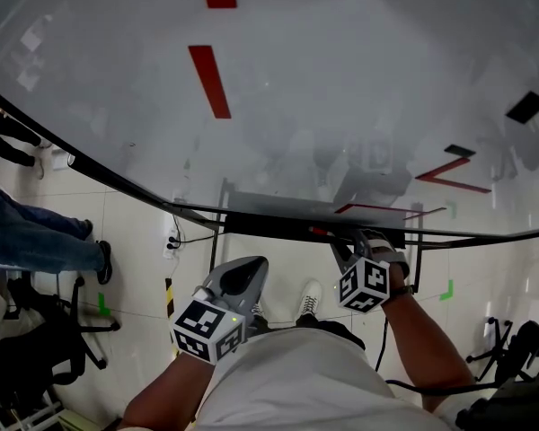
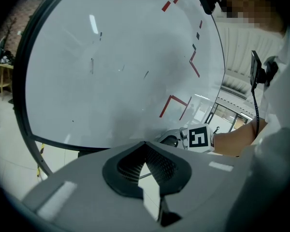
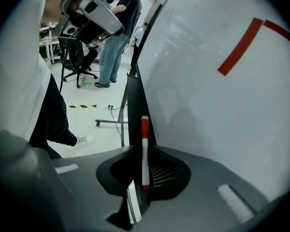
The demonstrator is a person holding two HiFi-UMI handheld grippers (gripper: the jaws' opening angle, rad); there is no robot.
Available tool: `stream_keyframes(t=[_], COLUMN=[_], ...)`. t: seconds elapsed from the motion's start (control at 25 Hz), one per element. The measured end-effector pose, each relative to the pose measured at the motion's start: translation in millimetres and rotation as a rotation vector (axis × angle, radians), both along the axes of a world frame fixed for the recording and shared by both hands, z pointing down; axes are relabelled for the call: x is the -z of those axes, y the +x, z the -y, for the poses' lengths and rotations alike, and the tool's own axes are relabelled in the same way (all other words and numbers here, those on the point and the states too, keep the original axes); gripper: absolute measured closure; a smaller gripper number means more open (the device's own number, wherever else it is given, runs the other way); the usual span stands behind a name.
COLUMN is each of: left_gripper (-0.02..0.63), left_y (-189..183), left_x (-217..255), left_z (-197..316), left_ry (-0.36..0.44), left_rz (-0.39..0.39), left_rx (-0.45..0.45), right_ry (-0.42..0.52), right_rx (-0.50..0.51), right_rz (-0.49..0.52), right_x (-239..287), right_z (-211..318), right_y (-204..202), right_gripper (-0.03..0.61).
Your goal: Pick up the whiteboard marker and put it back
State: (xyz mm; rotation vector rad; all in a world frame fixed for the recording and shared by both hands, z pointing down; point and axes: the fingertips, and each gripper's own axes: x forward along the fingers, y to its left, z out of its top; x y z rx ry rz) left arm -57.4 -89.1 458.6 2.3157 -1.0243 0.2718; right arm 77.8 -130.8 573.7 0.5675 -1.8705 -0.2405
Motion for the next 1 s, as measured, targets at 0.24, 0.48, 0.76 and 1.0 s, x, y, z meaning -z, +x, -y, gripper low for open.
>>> stream_keyframes(t=[0.24,0.48,0.76,1.0], left_gripper=[0.597,0.598,0.597,0.597], left_y=[0.7,2.7,7.0,8.2], left_x=[-2.9,-0.7,4.3,6.9], left_z=[-1.6,-3.2,-6.8,-11.1], left_ry=[-0.009,-0.004,0.011,0.017], left_rz=[-0.001,0.001,0.004,0.006], left_rx=[-0.001,-0.008,-0.022,-0.027], right_ry=[-0.02,-0.009,0.012,0.023], right_rx=[-0.023,-0.046,-0.06,-0.068], right_rz=[0.039,0.071,0.081,0.082], right_x=[-0.5,8.2,16.2,19.7], right_z=[-1.3,-6.1,-9.5,-10.8], right_y=[-2.6,-3.2,0.4,2.5], right_gripper=[0.491,0.492,0.495,0.502])
